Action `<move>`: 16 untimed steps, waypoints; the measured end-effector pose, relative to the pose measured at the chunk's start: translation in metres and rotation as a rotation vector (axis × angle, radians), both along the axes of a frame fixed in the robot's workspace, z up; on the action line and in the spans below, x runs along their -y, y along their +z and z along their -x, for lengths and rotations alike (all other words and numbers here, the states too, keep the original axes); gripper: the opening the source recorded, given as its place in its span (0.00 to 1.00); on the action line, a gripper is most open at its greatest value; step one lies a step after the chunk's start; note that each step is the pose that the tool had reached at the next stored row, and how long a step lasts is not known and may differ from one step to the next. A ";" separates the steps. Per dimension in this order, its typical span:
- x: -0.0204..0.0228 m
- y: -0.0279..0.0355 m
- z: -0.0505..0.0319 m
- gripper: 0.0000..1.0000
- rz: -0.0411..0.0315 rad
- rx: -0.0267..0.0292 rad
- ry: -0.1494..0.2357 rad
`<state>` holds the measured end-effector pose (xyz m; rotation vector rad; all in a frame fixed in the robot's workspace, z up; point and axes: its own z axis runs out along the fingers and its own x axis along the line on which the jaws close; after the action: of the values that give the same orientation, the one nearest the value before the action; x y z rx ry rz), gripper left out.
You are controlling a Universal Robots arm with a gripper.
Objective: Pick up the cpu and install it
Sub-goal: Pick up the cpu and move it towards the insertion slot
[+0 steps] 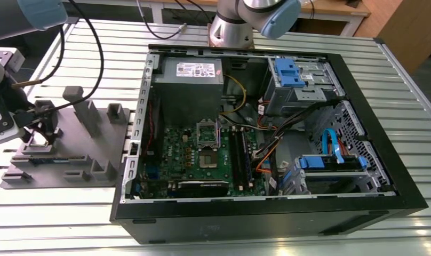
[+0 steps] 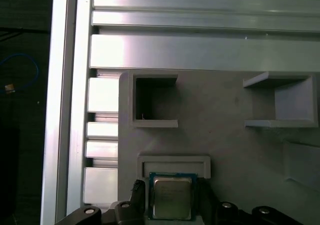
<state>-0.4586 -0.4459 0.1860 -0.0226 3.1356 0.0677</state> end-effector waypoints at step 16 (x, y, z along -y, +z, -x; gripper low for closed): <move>0.0000 0.0007 0.0000 0.45 0.0000 0.0001 0.000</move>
<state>-0.4586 -0.4459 0.1867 -0.0226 3.1354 0.0678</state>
